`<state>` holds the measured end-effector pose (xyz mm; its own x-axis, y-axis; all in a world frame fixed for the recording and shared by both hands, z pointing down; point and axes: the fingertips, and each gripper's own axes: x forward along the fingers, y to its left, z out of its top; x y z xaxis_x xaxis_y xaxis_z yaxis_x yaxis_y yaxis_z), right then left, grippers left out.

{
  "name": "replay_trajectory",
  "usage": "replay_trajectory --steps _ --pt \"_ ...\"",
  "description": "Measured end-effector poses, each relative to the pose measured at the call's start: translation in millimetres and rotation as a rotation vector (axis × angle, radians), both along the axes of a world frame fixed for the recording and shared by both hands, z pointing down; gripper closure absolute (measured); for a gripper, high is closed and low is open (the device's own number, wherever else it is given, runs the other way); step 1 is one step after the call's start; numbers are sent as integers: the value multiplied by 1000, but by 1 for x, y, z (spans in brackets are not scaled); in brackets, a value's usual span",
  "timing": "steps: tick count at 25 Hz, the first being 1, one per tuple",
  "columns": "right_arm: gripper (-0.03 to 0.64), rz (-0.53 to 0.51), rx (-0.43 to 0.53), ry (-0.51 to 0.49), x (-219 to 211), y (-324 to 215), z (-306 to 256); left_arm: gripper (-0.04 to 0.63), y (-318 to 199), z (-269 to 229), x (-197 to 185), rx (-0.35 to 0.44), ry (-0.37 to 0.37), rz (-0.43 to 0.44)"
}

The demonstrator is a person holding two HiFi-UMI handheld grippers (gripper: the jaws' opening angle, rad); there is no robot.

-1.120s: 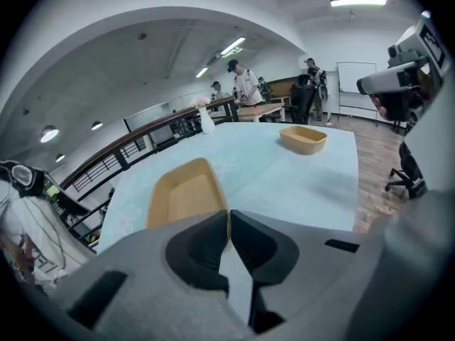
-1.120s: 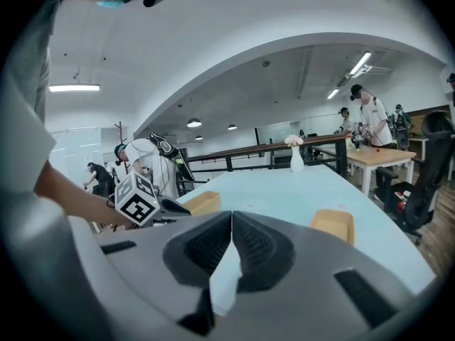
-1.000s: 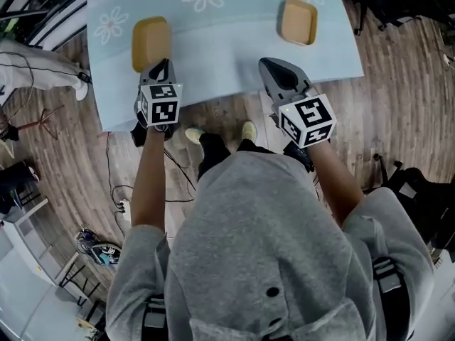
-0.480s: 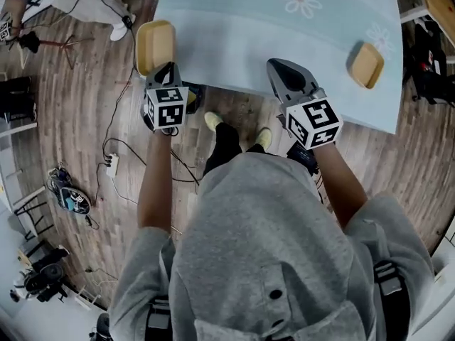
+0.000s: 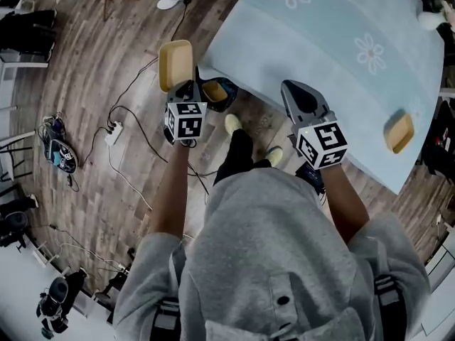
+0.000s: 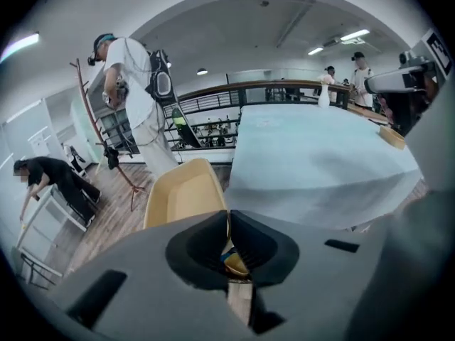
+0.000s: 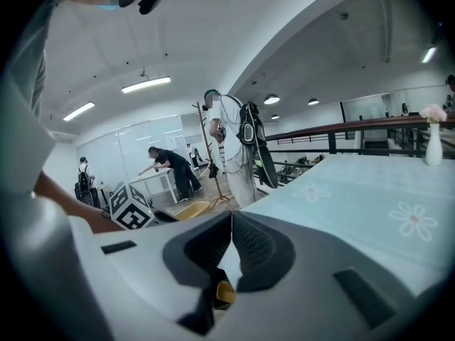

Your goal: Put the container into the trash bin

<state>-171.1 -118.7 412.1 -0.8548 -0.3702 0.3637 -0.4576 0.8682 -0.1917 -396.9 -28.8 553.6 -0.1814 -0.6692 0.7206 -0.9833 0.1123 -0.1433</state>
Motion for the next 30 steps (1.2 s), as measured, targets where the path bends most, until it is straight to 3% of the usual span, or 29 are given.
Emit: replay_trajectory --steps 5,14,30 --pt "591 -24 -20 66 -24 3 19 563 19 53 -12 -60 114 -66" --pt "591 -6 -40 149 -45 -2 36 563 24 121 -13 -146 257 -105" --pt "591 31 -13 162 -26 -2 32 546 10 102 -7 -70 258 -63"
